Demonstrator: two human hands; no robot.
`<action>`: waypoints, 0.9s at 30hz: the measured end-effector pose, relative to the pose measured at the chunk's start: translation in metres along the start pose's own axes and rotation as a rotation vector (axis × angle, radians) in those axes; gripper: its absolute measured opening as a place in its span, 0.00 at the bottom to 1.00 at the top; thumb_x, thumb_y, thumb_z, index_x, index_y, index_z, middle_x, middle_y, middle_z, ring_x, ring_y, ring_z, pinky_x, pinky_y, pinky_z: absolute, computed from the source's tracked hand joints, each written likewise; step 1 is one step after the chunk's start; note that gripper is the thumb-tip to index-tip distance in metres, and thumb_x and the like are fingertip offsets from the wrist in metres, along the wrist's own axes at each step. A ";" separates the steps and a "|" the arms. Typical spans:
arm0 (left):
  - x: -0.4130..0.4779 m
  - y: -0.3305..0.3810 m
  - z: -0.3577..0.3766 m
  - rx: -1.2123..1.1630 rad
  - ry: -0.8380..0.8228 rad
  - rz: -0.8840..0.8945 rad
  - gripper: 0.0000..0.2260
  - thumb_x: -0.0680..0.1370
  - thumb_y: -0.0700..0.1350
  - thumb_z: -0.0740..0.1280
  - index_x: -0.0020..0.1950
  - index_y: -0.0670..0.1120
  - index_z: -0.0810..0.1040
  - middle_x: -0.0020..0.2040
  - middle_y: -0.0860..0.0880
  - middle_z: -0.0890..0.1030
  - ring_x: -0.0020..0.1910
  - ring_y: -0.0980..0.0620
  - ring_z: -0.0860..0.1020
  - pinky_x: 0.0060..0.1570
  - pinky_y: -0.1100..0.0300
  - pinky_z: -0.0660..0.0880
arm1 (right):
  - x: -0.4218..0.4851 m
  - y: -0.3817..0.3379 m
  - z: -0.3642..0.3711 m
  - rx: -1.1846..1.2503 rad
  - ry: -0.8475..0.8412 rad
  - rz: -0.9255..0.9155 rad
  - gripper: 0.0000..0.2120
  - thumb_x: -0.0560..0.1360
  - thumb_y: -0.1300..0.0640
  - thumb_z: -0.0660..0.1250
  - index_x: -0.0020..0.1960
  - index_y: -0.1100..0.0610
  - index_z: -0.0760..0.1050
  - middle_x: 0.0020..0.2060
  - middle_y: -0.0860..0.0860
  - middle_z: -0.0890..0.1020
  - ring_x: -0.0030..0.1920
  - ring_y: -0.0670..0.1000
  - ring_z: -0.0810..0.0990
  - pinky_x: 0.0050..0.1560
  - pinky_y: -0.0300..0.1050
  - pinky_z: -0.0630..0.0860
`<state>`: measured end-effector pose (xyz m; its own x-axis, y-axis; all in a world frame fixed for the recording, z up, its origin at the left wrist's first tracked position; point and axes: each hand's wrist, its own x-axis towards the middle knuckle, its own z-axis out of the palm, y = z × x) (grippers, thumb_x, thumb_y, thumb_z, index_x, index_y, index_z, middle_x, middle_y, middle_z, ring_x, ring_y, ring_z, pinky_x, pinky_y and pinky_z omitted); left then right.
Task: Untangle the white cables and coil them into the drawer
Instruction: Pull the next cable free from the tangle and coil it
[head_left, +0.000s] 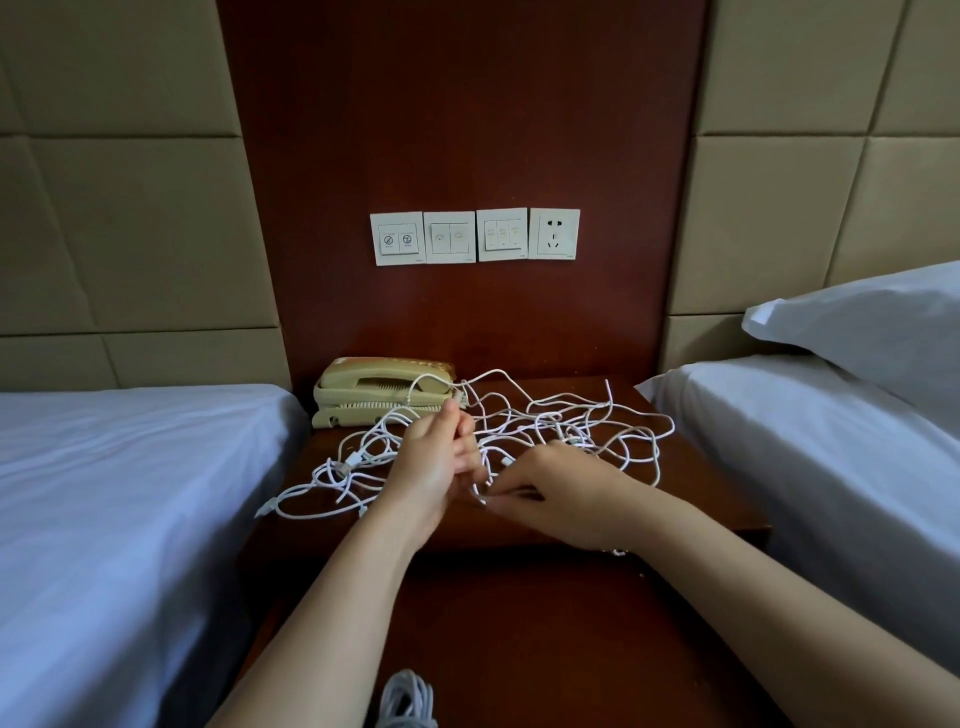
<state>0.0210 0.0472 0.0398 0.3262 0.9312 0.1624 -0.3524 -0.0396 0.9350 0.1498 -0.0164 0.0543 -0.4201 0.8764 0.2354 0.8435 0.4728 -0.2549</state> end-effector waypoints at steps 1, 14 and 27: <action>0.002 -0.002 -0.002 0.061 0.011 0.021 0.19 0.83 0.47 0.50 0.34 0.43 0.64 0.21 0.55 0.62 0.19 0.59 0.60 0.24 0.66 0.62 | -0.001 -0.001 -0.003 0.038 0.016 -0.011 0.15 0.78 0.51 0.62 0.36 0.56 0.77 0.29 0.54 0.75 0.30 0.51 0.70 0.35 0.46 0.67; -0.010 -0.005 0.013 0.205 -0.161 -0.140 0.18 0.82 0.42 0.51 0.33 0.42 0.68 0.19 0.51 0.65 0.16 0.57 0.60 0.19 0.70 0.59 | 0.004 0.009 -0.016 0.225 0.483 0.054 0.09 0.77 0.57 0.64 0.38 0.56 0.77 0.28 0.50 0.76 0.30 0.53 0.74 0.33 0.49 0.71; -0.017 0.008 0.023 0.010 -0.351 -0.327 0.23 0.81 0.52 0.48 0.27 0.48 0.61 0.21 0.55 0.55 0.18 0.60 0.52 0.19 0.67 0.49 | 0.008 0.031 -0.010 0.432 0.610 0.186 0.19 0.73 0.53 0.70 0.27 0.54 0.67 0.21 0.44 0.62 0.24 0.43 0.60 0.25 0.36 0.56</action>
<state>0.0327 0.0222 0.0520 0.6958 0.7168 -0.0461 -0.1737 0.2301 0.9575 0.1758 0.0039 0.0580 0.0807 0.7990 0.5959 0.6238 0.4258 -0.6554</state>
